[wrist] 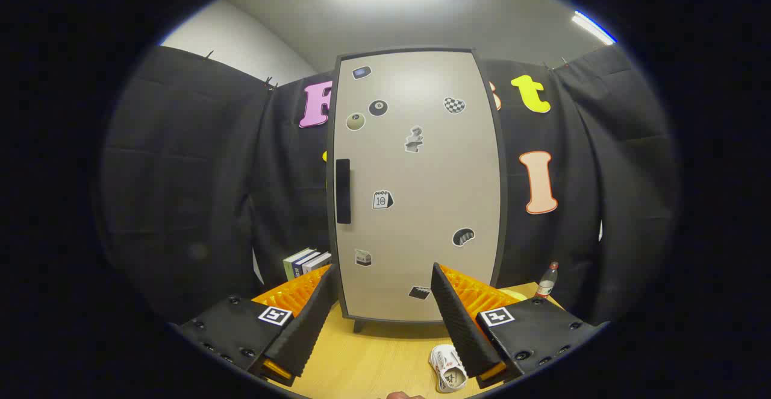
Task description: Open the shoe cabinet door, grab the shoes and put them into the shoe cabinet, then close the shoe cabinet door.
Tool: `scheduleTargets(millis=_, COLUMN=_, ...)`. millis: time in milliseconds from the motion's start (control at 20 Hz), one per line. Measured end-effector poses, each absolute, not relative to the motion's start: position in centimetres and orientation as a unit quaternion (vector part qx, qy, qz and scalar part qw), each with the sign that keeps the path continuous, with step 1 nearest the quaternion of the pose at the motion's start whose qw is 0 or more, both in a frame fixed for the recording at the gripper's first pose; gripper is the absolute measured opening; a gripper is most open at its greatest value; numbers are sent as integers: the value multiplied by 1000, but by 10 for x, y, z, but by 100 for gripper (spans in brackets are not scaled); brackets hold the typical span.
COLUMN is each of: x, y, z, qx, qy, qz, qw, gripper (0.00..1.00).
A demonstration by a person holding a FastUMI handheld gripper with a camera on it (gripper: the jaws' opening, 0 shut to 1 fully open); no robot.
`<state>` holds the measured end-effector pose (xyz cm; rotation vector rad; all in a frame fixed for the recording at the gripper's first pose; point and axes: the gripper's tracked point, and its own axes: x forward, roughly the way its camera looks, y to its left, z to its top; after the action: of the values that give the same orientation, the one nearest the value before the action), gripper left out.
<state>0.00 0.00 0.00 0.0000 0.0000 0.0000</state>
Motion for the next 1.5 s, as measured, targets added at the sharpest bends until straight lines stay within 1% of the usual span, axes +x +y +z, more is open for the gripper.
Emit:
scheduleTargets(millis=300, x=-5, y=-13, z=13, qx=-8, qy=-17, qz=-27, qw=999, gripper=97)
scheduleTargets(millis=600, x=-7, y=-14, z=30, qx=-23, qy=-39, qz=-35, qw=998, gripper=97)
scheduleTargets(millis=1100, x=4, y=-13, z=26, qx=-30, qy=-28, qz=-56, qw=998, gripper=97)
scheduleTargets(millis=1500, x=32, y=-5, z=29, qx=-31, qy=-18, qz=-63, qw=997, gripper=97)
